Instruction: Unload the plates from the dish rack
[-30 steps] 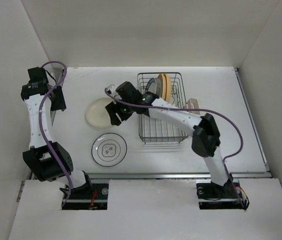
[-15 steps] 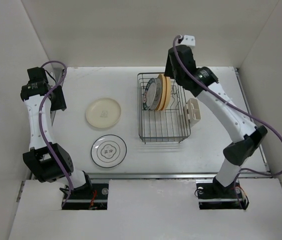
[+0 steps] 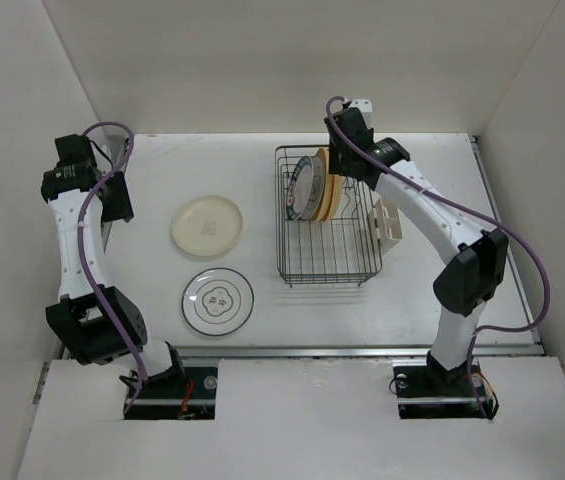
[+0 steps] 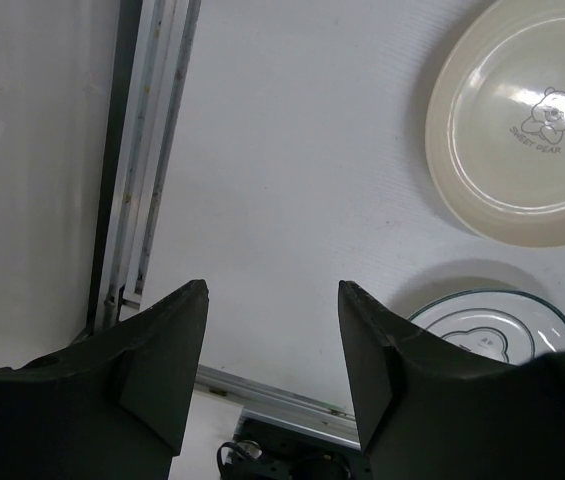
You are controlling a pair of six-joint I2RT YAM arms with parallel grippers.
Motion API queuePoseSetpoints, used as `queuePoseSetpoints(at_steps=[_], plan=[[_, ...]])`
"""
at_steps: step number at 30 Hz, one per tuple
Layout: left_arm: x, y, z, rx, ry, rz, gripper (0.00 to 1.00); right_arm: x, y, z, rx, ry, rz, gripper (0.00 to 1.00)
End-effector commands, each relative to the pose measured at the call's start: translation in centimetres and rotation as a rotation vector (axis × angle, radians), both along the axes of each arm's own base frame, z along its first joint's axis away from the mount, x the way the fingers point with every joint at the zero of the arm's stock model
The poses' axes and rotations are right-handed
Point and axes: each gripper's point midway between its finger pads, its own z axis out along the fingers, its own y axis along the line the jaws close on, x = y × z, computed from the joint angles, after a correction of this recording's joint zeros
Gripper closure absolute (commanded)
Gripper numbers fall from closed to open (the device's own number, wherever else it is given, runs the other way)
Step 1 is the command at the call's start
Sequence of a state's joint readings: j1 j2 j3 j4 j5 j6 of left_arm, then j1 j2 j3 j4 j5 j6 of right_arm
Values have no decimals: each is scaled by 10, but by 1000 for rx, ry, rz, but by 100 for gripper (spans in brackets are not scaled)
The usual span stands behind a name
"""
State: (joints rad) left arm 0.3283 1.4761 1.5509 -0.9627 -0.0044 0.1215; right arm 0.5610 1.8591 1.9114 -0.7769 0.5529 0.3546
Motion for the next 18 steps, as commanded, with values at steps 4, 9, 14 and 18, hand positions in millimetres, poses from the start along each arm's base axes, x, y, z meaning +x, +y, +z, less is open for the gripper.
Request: queuePoseSetpoints(at_steps=[4, 9, 14, 18], plan=[[-7, -2, 6, 2, -9, 3, 48, 13, 15, -4, 40, -19, 49, 48], [-9, -1, 3, 7, 2, 8, 48, 14, 19, 0, 60, -37, 59, 48], [-9, -1, 3, 7, 2, 8, 48, 18, 19, -26, 23, 14, 51, 51], [-8, 1, 6, 17, -5, 13, 48, 22, 7, -38, -39, 23, -15, 54]])
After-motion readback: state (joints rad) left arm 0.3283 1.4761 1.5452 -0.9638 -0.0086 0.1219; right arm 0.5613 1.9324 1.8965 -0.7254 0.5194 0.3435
